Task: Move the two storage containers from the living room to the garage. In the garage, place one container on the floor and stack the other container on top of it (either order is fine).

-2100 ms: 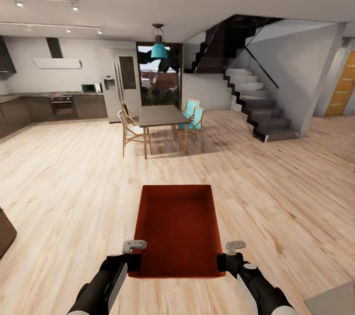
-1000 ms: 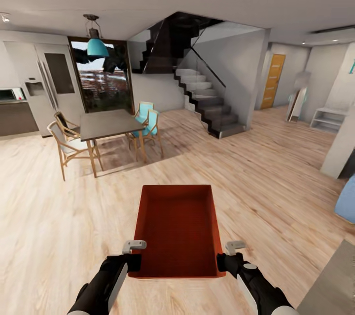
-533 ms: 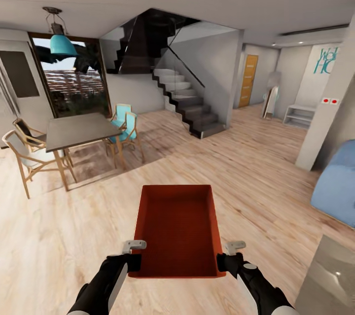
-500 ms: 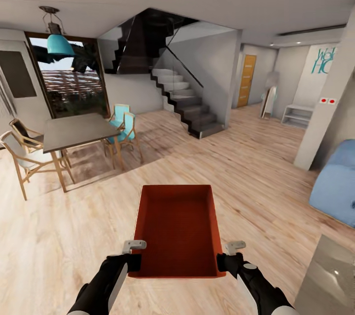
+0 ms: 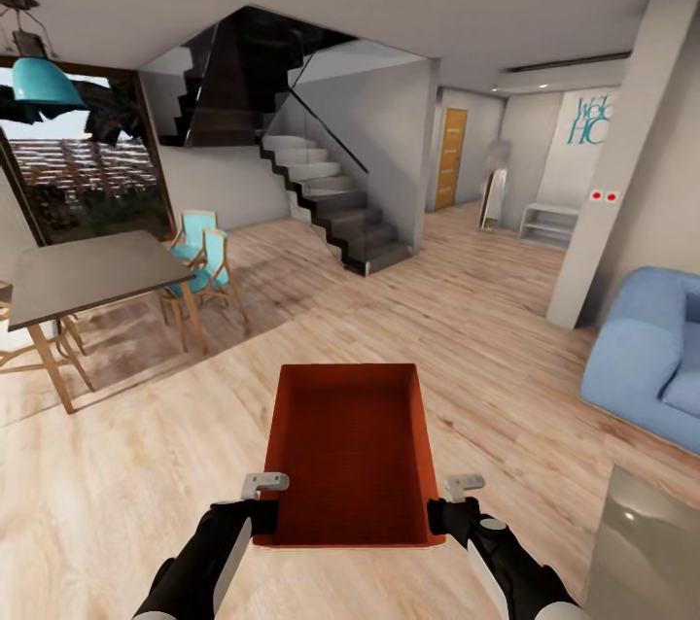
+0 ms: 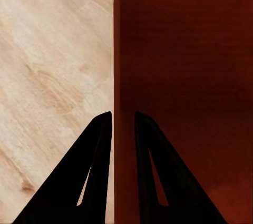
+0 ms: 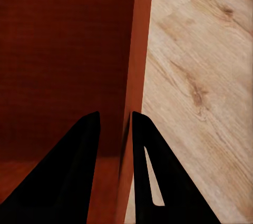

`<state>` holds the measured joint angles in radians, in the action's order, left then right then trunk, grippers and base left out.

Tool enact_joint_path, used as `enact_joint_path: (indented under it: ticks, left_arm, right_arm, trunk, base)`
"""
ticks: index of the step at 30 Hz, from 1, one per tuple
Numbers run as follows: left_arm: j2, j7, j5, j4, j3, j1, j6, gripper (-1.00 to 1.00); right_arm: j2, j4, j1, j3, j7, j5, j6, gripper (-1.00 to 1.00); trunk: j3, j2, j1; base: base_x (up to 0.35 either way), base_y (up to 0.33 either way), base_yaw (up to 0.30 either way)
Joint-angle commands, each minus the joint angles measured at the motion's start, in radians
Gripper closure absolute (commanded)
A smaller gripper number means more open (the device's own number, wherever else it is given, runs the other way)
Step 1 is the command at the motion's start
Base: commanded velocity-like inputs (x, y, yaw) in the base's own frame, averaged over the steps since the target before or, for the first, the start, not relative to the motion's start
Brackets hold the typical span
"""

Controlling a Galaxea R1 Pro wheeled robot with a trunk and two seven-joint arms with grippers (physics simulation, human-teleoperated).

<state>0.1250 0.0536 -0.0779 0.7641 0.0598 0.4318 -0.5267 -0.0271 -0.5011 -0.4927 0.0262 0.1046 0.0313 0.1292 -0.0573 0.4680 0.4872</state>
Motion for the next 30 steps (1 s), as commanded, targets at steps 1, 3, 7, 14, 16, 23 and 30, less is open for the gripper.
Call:
enact_joint_path:
  ticks: [1,3,7,14,16,23,30]
  left_arm:
    - [-0.015,0.005,-0.045,0.0,0.005,0.0,-0.007,1.0]
    - [-0.016,0.005,-0.045,0.0,0.005,0.0,-0.007,1.0]
    - [-0.015,0.005,-0.045,0.0,0.005,0.0,-0.007,1.0]
    - [-0.015,0.005,-0.046,0.0,0.005,-0.001,-0.007,1.0]
    - [-0.015,0.005,-0.045,0.0,0.005,0.0,-0.007,1.0]
    - [-0.015,0.005,-0.045,0.0,0.005,-0.001,-0.007,1.0]
    - [-0.016,0.005,-0.046,0.0,0.005,0.0,-0.007,1.0]
  right_arm:
    - [0.001,-0.005,-0.001,-0.002,-0.002,0.005,-0.008,1.0]
    - [0.001,-0.005,-0.001,-0.002,-0.002,0.005,-0.008,1.0]
    - [0.001,-0.005,-0.001,-0.002,-0.002,0.005,-0.008,1.0]
    - [0.001,-0.005,-0.001,-0.002,-0.002,0.005,-0.008,1.0]
    - [0.001,-0.005,-0.001,-0.002,-0.002,0.005,-0.008,1.0]
    - [0.001,-0.005,-0.001,-0.002,-0.002,0.005,-0.008,1.0]
    - [0.001,-0.005,-0.001,-0.002,-0.002,0.005,-0.008,1.0]
  trunk:
    - [-0.002,0.002,0.001]
    - [-0.002,0.002,0.001]
    - [-0.002,0.002,0.001]
    - [-0.002,0.002,0.001]
    - [-0.002,0.002,0.001]
    - [-0.002,0.002,0.001]
    - [-0.002,0.002,0.001]
  base:
    - [0.327,0.085,-0.011]
    - [0.327,0.086,-0.006]
    - [0.327,0.089,-0.001]
    - [0.327,0.087,0.0]
    - [0.327,0.083,0.0]
    - [0.327,0.062,0.0]
    - [0.327,0.003,-0.1]
